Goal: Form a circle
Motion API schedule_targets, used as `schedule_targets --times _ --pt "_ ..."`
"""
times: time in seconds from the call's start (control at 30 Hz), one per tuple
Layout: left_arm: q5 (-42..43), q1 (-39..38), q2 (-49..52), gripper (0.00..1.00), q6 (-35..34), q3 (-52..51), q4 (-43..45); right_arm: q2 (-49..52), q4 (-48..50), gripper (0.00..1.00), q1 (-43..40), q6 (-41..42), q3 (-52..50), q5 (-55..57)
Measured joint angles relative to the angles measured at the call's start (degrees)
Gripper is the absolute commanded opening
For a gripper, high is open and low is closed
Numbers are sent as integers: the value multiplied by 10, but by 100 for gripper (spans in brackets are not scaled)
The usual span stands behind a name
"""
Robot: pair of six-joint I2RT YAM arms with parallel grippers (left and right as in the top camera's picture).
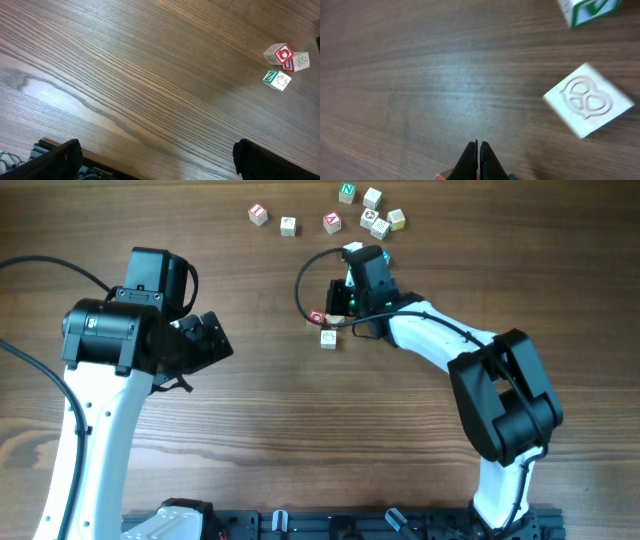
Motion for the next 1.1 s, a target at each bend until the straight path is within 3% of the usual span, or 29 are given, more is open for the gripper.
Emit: schedule_targets --times 1.1 --pt "0 0 0 100 0 0 0 0 -40 5 30 -5 1 0"
